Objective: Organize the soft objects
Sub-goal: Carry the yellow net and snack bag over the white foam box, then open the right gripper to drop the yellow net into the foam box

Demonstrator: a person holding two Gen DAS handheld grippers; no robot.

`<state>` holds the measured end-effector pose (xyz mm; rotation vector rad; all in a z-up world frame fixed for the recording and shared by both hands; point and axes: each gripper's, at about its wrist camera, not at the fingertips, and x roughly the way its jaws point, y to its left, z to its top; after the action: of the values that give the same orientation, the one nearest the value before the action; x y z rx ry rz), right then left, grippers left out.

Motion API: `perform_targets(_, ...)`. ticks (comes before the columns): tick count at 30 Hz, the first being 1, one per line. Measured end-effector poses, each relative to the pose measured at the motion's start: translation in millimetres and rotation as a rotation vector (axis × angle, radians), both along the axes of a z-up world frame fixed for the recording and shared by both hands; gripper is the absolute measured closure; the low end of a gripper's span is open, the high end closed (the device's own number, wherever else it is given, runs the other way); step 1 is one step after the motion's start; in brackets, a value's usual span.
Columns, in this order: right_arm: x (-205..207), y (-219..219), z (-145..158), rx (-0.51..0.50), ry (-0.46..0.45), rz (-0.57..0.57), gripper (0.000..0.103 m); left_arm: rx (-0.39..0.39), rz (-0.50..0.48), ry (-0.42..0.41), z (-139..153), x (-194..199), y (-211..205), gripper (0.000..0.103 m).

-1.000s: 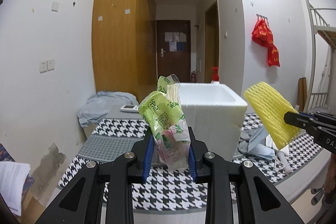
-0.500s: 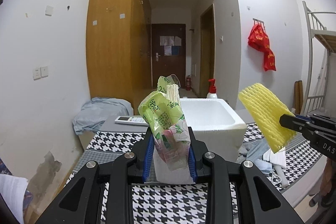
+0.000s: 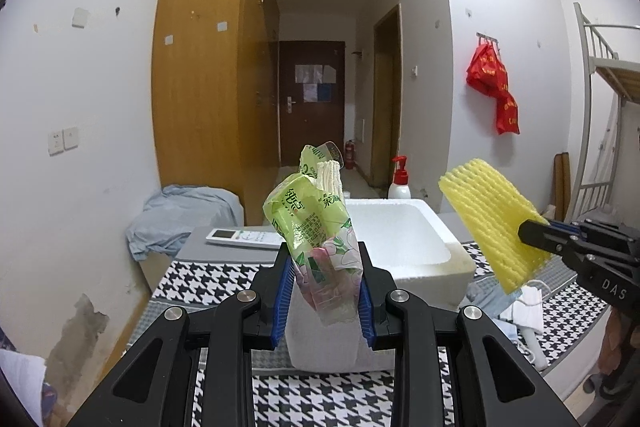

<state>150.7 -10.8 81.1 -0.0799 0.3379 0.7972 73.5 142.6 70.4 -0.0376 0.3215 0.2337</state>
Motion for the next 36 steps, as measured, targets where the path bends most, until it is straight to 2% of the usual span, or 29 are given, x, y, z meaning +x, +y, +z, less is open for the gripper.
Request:
perform_targets(20, 45.1, 38.1, 4.6, -0.011, 0.038, 0.026, 0.091, 0.005, -0.019, 0.021, 4.6, 46.4, 19.4, 0.073)
perform_targets(36, 63.8, 65.4, 1.7, -0.023, 0.077, 0.077, 0.091, -0.012, 0.03, 0.032, -2.5, 44.4, 28.9, 0.073)
